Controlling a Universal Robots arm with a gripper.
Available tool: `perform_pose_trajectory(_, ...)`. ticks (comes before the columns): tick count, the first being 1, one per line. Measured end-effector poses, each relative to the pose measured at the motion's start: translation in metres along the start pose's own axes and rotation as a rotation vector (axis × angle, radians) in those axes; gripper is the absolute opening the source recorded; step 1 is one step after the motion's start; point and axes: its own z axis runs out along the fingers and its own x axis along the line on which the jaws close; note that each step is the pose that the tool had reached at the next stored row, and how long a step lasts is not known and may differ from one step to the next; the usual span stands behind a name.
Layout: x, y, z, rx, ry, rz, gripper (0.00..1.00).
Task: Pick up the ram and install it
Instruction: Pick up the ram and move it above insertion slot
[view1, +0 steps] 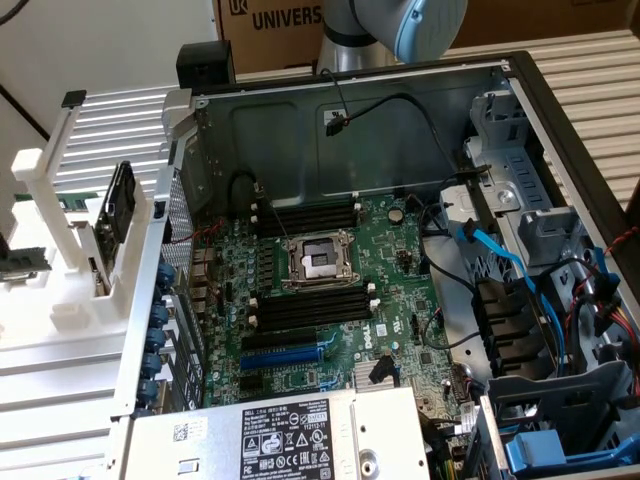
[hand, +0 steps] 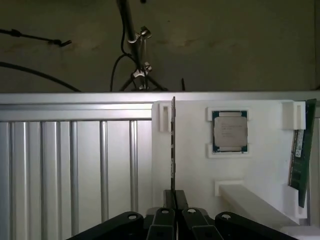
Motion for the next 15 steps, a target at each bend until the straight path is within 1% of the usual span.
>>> perform_pose_trajectory(1,0.000,0.0001,-0.0046,0.0001,0.0000,0.001,0.12)
perform_pose_trajectory(2,0.000,0.0002,-0.0134,0.0002,-0.0001,0.004,0.12)
perform_pose_trajectory(5,-0.001,0.0004,-0.0275,0.0003,-0.0001,0.006,0.12)
perform_pose_trajectory(6,-0.002,0.0006,-0.0414,0.0002,0.0000,0.006,0.12)
perform_pose_trajectory(10,-0.002,0.0006,-0.0413,0.0004,-0.0003,0.006,0.12)
perform_pose_trajectory(12,-0.002,0.0007,-0.0426,-0.0002,0.0007,0.006,0.12)
perform_pose_trajectory(13,-0.002,0.0003,-0.0452,0.0001,0.0009,0.006,0.12)
perform_pose_trajectory(15,-0.002,-0.0022,-0.0540,0.0003,0.0010,0.006,0.12)
